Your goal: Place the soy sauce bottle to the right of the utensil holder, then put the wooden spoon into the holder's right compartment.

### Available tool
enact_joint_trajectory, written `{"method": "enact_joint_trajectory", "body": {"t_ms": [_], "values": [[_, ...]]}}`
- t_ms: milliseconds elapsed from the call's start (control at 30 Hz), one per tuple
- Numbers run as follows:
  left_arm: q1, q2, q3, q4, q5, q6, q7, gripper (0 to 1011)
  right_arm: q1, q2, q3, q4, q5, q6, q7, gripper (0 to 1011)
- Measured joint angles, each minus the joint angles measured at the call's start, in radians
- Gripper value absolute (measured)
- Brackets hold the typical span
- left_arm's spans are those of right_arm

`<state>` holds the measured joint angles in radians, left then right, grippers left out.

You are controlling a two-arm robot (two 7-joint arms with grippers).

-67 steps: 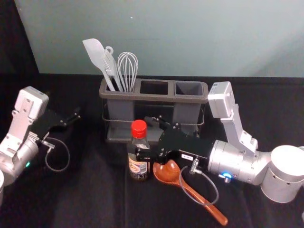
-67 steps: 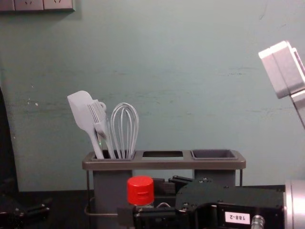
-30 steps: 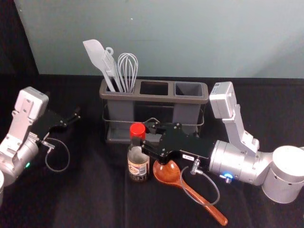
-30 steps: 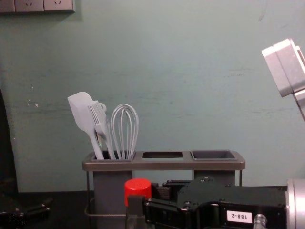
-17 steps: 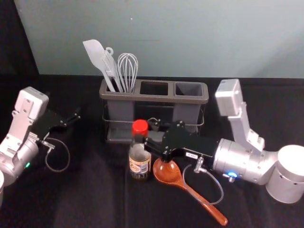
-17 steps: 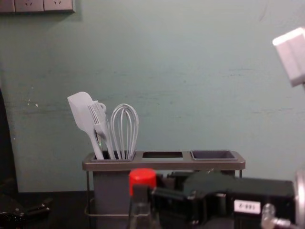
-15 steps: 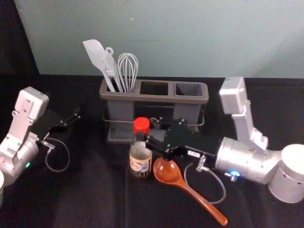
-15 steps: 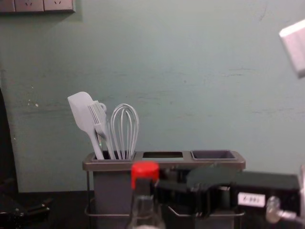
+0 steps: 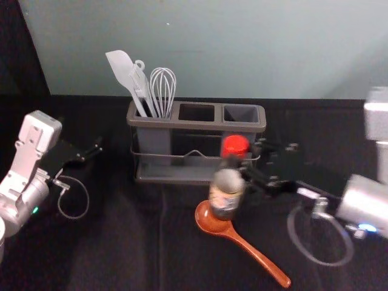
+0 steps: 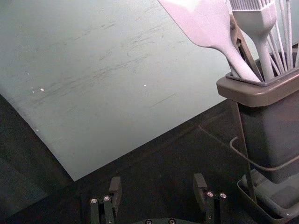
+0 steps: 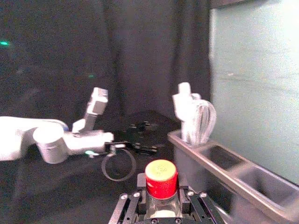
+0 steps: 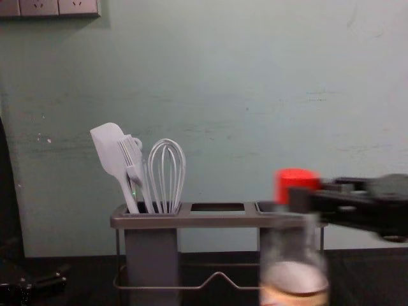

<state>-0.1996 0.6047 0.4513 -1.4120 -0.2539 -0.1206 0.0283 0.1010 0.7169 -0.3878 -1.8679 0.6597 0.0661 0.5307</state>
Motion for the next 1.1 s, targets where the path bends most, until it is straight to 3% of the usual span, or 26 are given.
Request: {"method": "enact_joint_trajectory", "body": {"t_ms": [33,67,233,300,433,700,867,1100], "values": [[0.000,0.000,0.000,0.000,0.000,0.000,0.000,1005,-0.041,0.030,0.039,-0.018,0.012,-0.013,-0.013,385],[0.000,0.000,0.000,0.000,0.000,0.000,0.000,1005,-0.041,0.030,0.039,-0.018,0.012,-0.013,-0.013,385],[0.000,0.000,0.000,0.000,0.000,0.000,0.000,1005,-0.167,0.096,0.165,-0.045,0.046,-0.062,-0.043,385],[0.000,0.000,0.000,0.000,0.000,0.000,0.000,1005,-0.209,0.107,0.211,-0.041,0.055,-0.087,-0.049,385],[0.000,0.000,0.000,0.000,0.000,0.000,0.000,1005,-0.244,0.106,0.256,-0.015,0.059,-0.120,-0.055,385],[0.000,0.000,0.000,0.000,0.000,0.000,0.000,1005,-0.210,0.072,0.257,0.056,0.015,-0.132,-0.065,385],[0.000,0.000,0.000,0.000,0.000,0.000,0.000,1005,-0.154,0.037,0.235,0.109,-0.017,-0.126,-0.072,385],[0.000,0.000,0.000,0.000,0.000,0.000,0.000,1005,-0.044,-0.041,0.193,0.218,-0.040,-0.109,-0.058,385]]}}
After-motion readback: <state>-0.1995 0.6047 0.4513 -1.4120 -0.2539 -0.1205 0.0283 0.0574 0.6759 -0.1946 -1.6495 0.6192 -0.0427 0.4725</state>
